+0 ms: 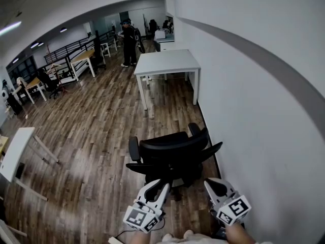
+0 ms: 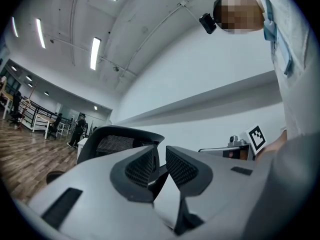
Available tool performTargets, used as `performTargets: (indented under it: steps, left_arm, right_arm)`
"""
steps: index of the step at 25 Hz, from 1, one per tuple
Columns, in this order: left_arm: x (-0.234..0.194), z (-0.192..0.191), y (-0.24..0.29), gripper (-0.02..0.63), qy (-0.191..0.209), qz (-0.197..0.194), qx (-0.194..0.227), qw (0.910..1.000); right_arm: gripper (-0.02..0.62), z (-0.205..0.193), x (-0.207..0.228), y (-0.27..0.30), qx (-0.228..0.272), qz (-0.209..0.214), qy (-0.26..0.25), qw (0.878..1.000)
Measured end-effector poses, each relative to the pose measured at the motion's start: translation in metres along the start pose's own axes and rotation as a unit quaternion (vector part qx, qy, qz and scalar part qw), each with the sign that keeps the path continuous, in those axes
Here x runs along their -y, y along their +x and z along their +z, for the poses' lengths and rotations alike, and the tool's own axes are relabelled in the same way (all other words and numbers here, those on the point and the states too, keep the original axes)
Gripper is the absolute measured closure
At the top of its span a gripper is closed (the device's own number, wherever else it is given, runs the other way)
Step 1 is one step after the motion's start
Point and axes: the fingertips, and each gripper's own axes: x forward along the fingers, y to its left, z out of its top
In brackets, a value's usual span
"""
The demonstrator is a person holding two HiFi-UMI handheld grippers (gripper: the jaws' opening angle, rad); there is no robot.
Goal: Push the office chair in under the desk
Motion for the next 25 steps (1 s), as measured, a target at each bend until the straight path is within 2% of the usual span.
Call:
performTargets:
  steps: [10, 25]
  left_arm:
    - [0.004, -0.008, 0.019, 0.537, 0.004, 0.036, -0.003, 0.9993]
    - [-0.063, -0.009, 0.025, 0.540, 0.010, 0.090, -0.009, 0.9958]
  right_arm:
    - [0.560, -0.002, 0.023, 0.006, -0.002, 0.021, 0.000, 1.000]
    - [0.560, -0.005, 0.052, 0.048, -0.003, 0.015, 0.004, 1.000]
